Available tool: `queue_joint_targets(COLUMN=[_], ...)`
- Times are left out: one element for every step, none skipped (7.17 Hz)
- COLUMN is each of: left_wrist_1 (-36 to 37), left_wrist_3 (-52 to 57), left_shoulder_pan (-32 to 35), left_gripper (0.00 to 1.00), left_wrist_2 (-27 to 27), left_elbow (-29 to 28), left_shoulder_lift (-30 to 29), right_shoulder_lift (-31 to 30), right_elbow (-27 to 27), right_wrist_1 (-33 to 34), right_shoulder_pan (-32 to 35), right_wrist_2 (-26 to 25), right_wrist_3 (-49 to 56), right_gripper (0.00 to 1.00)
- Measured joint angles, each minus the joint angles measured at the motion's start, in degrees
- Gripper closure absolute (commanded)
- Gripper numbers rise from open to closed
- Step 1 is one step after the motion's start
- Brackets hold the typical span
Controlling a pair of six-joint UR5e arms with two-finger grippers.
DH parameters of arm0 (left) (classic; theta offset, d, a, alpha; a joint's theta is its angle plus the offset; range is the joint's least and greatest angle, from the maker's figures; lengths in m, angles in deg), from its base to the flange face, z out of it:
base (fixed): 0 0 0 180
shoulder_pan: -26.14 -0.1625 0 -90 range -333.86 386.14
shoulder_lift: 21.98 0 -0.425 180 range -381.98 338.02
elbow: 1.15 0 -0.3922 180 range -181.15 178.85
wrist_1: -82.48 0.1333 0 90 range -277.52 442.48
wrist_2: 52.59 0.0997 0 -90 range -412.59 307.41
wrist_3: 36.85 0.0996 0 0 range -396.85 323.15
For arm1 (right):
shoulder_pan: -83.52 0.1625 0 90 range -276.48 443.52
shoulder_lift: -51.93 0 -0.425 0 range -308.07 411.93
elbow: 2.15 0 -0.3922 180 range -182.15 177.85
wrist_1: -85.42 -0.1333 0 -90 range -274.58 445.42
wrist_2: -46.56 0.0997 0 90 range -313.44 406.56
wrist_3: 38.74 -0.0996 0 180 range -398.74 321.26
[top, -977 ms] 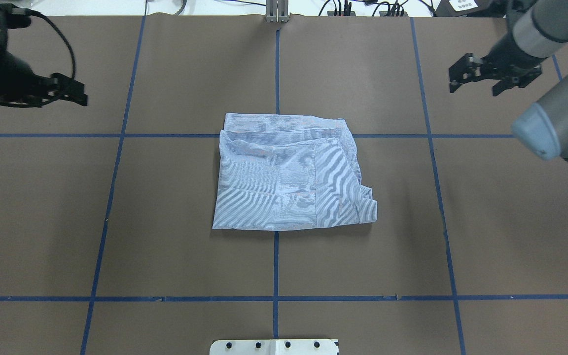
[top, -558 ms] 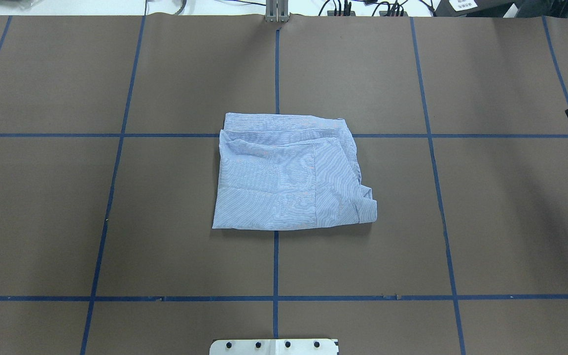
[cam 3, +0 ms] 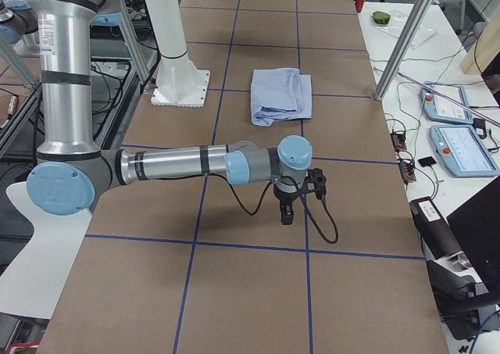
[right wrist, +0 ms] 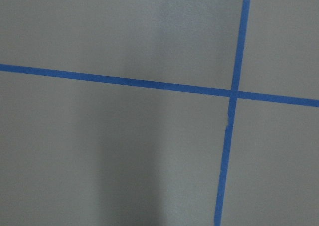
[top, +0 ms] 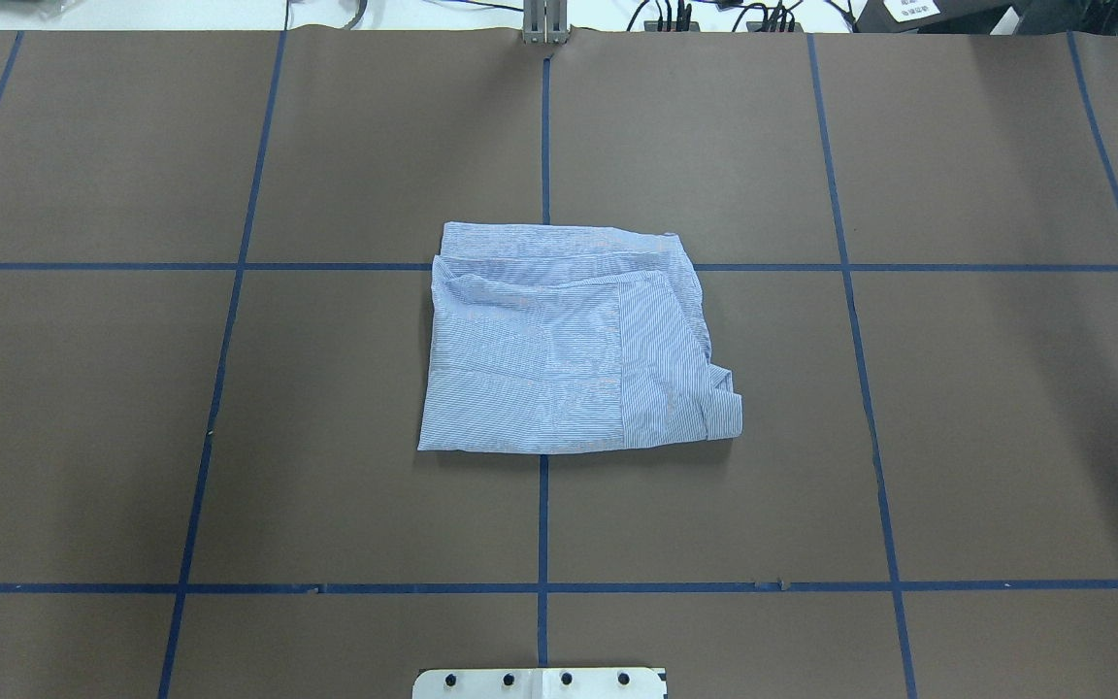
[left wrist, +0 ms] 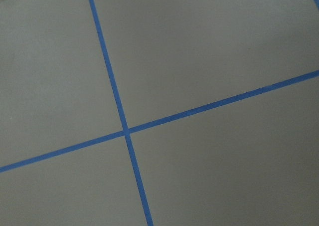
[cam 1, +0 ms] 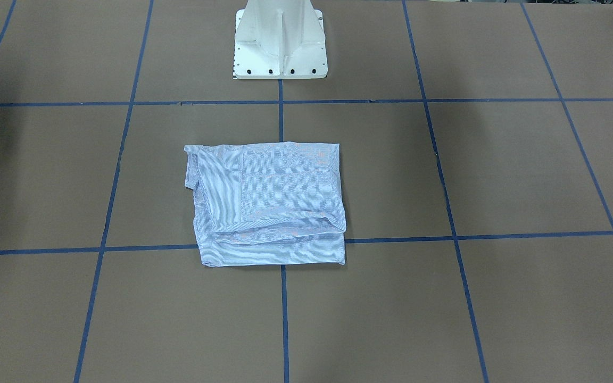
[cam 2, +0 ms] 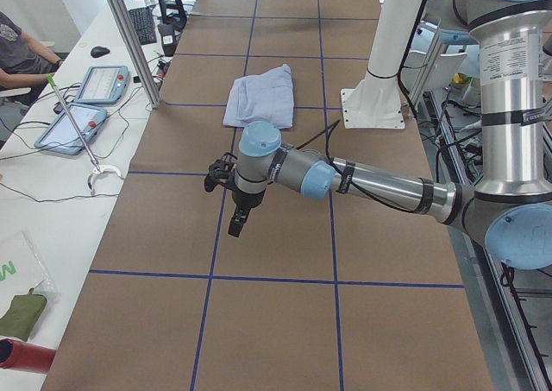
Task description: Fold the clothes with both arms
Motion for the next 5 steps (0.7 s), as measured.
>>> queue_joint_targets(left_wrist_1=[-2.0, -3.1, -3.5, -3.0, -2.1], left_wrist_3=[-0.3, -0.4, -0.4, -0.4, -0.1], left_shoulder_pan=[0.7, 1.0, 1.1, 1.1, 1.2], left_gripper=[0.00, 0.00, 0.00, 0.00, 0.00], left_wrist_2=[0.0, 0.0, -0.3, -0.5, -1.0], left_elbow=[-0.7, -1.6, -3.5, -5.5, -6.8], left_shoulder_lift=[0.3, 0.8, 1.3, 1.4, 1.5], right_shoulder_lift=[-1.6, -2.8, -3.5, -3.7, -3.8], right_elbow=[0.0, -0.1, -0.1, -0.1, -0.2], right_wrist_1=[-0.1, -0.2, -0.2, -0.2, 0.0], right_shoulder_pan=[1.5, 2.6, 3.2, 3.4, 3.5], right_wrist_2=[0.1, 0.0, -0.3, -0.3, -0.2], right_wrist_3=[0.0, 0.1, 0.0, -0.3, -0.5], right_gripper=[0.00, 0.00, 0.00, 0.00, 0.00])
